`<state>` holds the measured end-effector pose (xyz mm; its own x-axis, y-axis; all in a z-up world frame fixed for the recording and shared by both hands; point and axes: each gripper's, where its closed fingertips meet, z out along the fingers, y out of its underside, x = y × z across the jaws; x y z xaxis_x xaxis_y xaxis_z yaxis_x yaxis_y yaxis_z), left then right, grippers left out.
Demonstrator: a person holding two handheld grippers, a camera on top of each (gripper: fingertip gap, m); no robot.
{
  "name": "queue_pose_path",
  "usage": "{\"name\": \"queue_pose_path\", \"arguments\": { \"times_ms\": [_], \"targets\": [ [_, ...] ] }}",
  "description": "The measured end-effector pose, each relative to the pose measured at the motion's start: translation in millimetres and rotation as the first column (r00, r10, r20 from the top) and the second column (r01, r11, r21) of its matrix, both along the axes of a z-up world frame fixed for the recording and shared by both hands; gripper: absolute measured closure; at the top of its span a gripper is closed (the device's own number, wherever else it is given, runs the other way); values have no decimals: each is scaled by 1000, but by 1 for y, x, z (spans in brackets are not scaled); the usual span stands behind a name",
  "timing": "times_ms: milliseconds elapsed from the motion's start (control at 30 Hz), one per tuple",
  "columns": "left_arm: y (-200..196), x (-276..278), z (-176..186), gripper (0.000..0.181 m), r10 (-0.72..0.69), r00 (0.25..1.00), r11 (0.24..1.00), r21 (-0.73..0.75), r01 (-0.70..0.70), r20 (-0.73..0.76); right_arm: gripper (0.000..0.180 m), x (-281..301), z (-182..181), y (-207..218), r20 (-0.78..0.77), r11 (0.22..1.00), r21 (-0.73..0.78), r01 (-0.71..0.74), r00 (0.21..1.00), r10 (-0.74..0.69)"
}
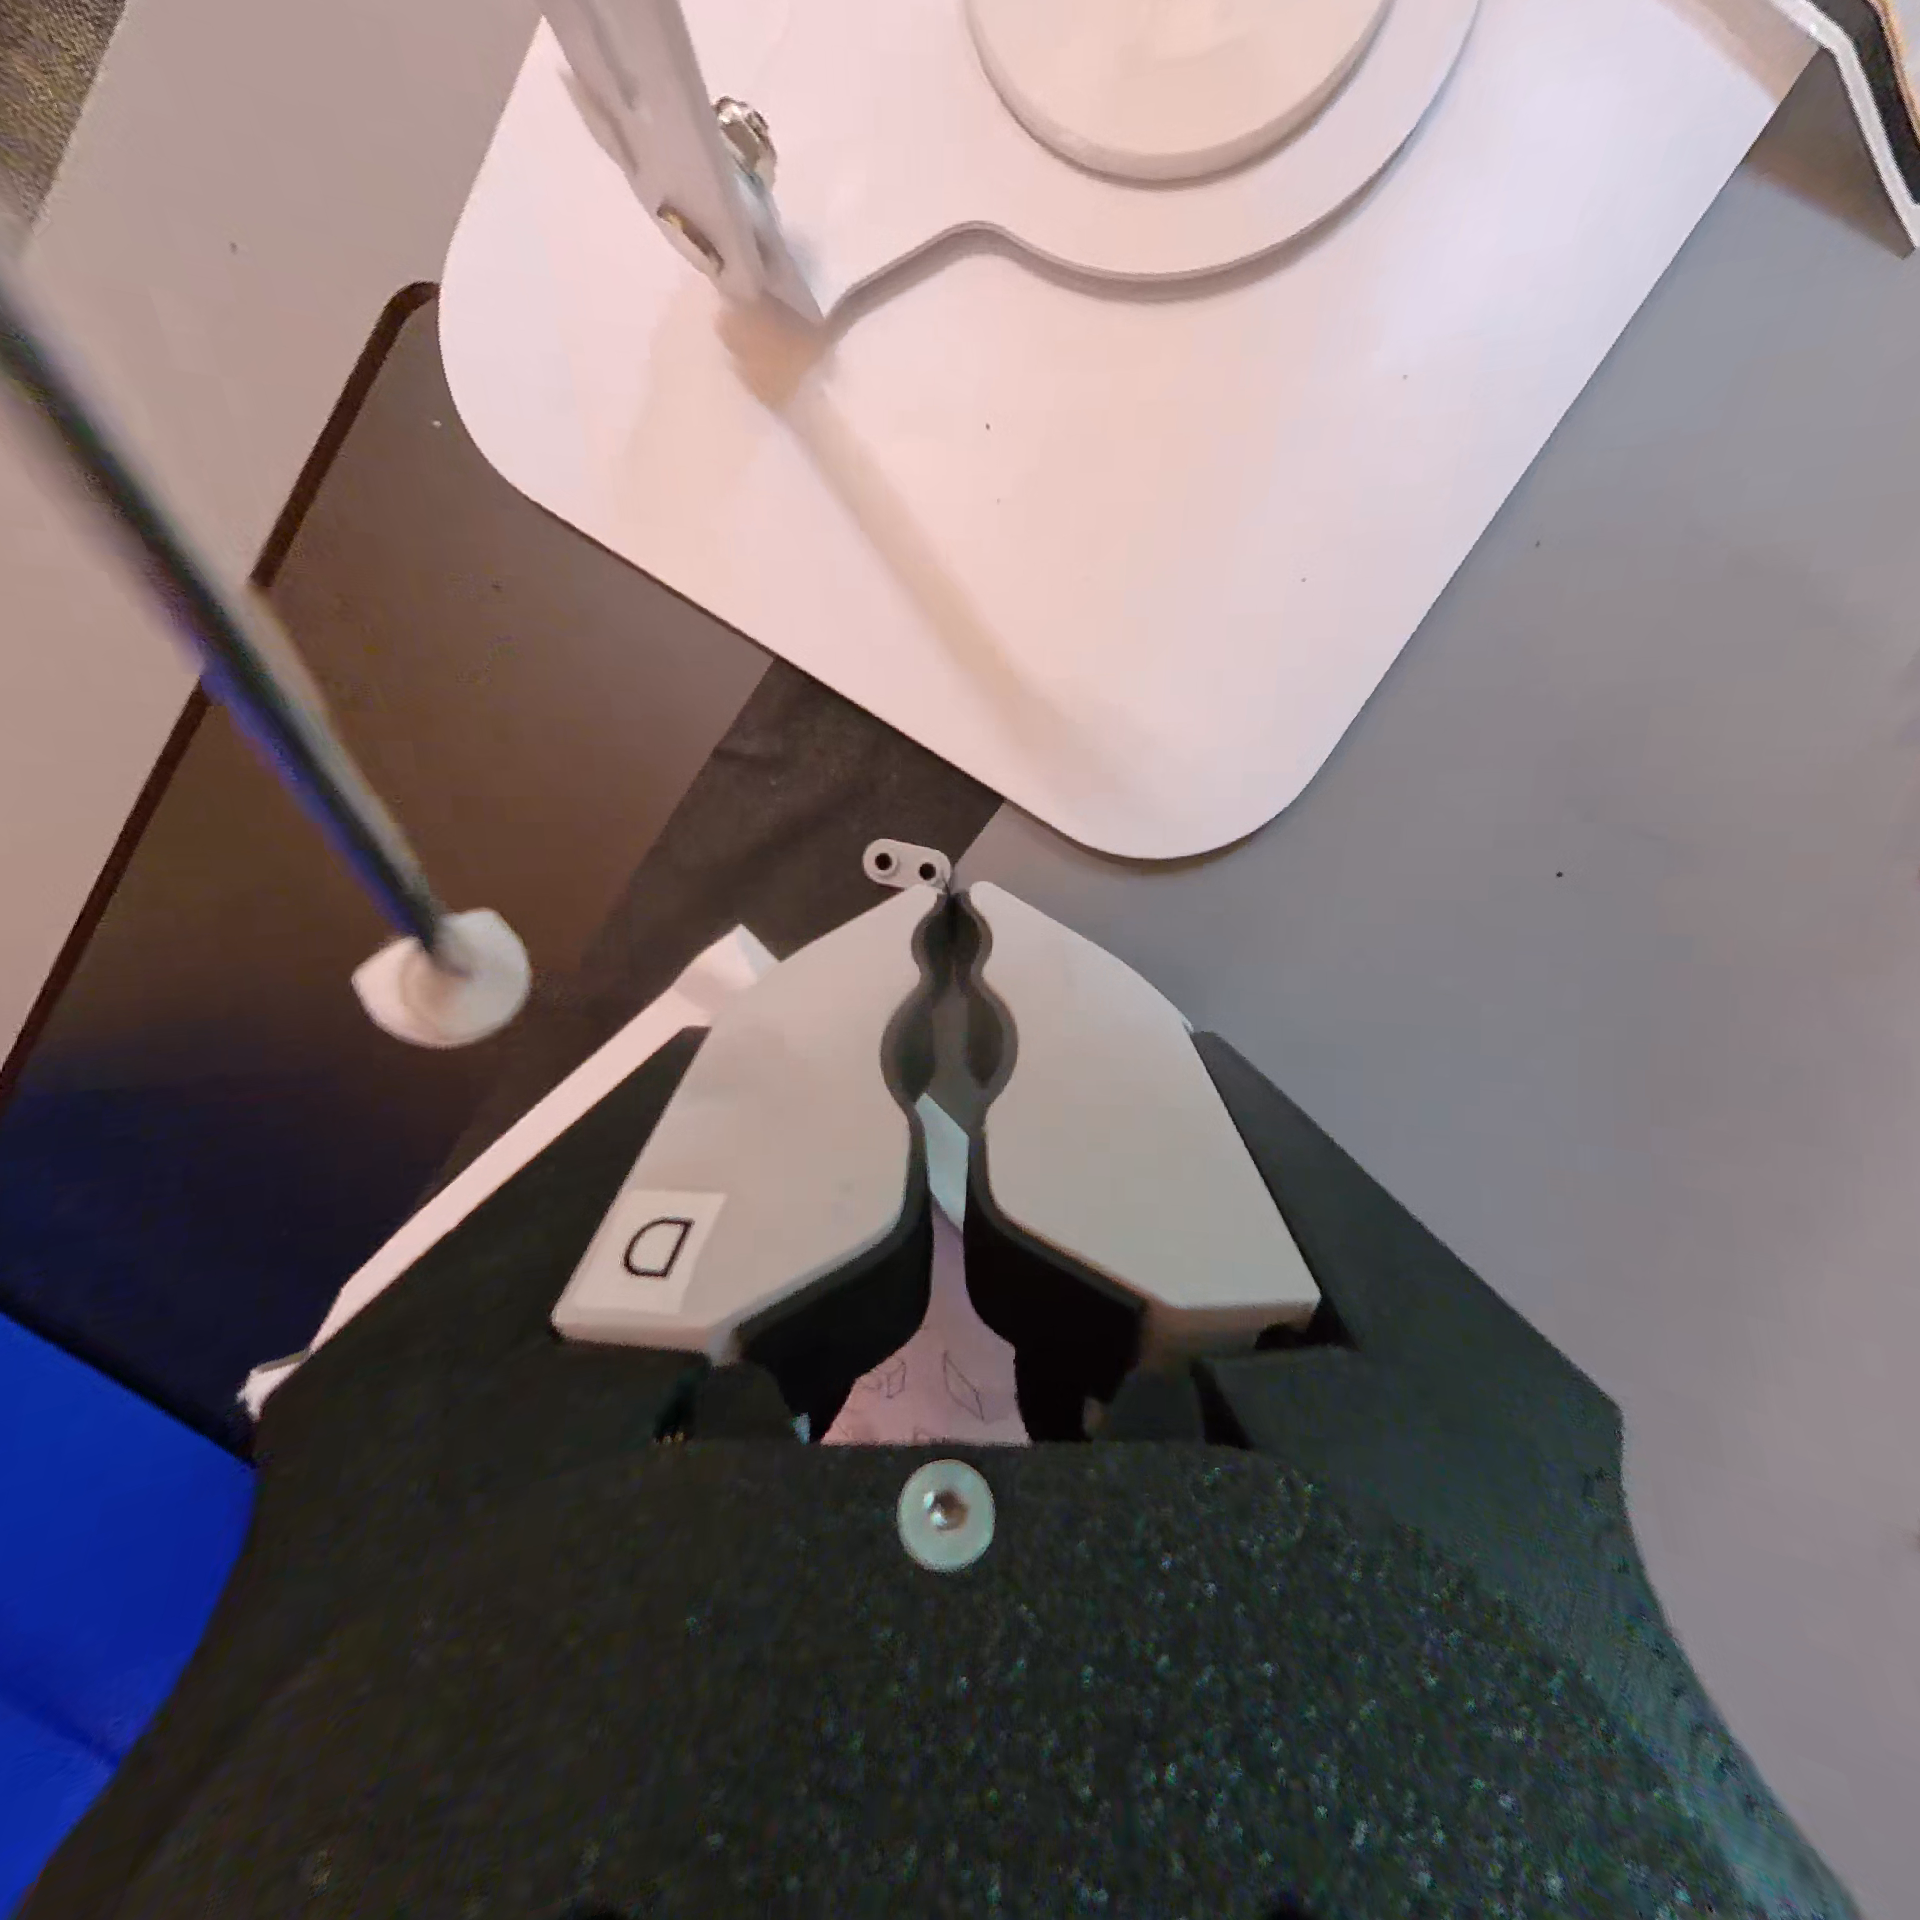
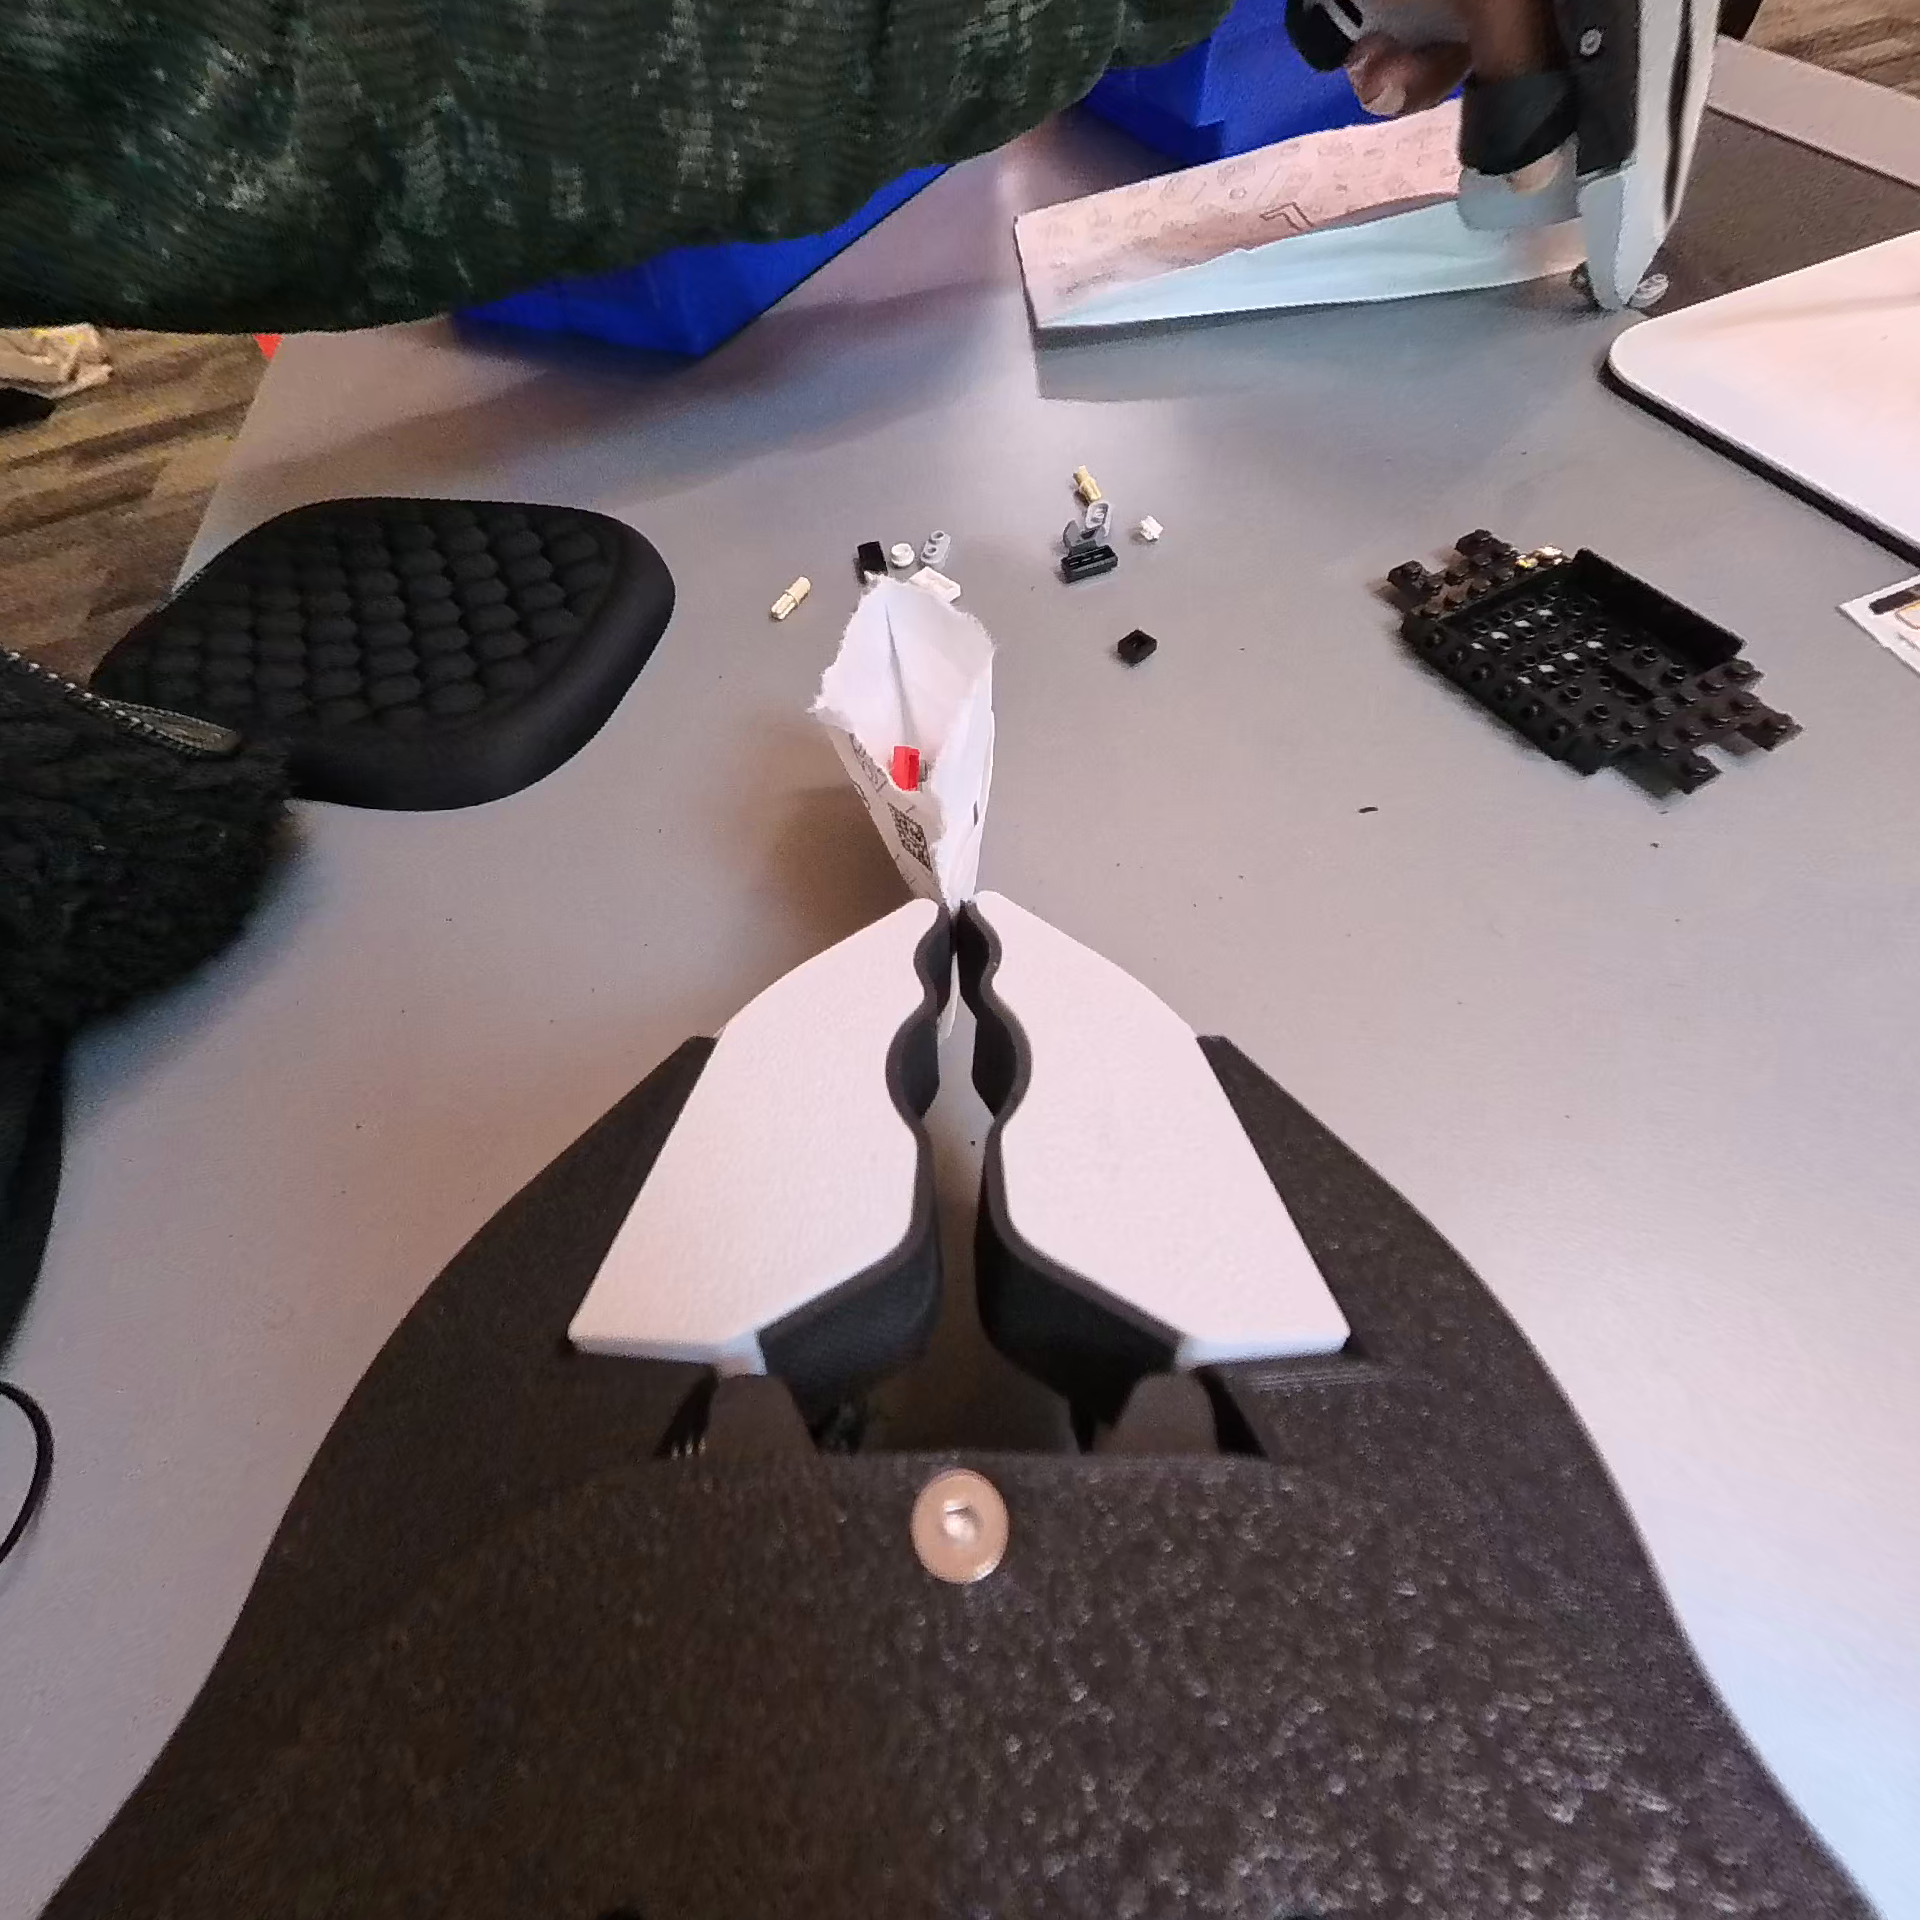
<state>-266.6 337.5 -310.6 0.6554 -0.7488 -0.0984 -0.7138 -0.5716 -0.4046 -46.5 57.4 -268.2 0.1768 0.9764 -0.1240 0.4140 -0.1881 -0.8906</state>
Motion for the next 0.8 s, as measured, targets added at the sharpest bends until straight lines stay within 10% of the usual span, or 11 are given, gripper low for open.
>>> {"name": "queue_pose_path", "arguments": {
  "times_ms": [33, 367, 533, 800],
  "targets": [
    [-1, 0, 0, 181, -4, 1000, 1000, 1, 4, -3, 179, 0, 0, 0, 0, 1000, 0, 0, 1000, 0],
    [-40, 36, 44, 181, -89, 969, 994, 79, 72, 229, 179, 1, 0, 3, 4, 1000, 10, 17, 1000, -17],
    [-124, 123, 92, 181, -312, 790, 947, 112, 300, 527, 179, 2, 0, 7, 10, 999, 23, 45, 999, -45],
    [-240, 216, 89, 181, -619, 621, 753, 137, 644, 481, 179, 7, 9, 17, -29, 993, 28, 118, 993, -118]
  ]
}}
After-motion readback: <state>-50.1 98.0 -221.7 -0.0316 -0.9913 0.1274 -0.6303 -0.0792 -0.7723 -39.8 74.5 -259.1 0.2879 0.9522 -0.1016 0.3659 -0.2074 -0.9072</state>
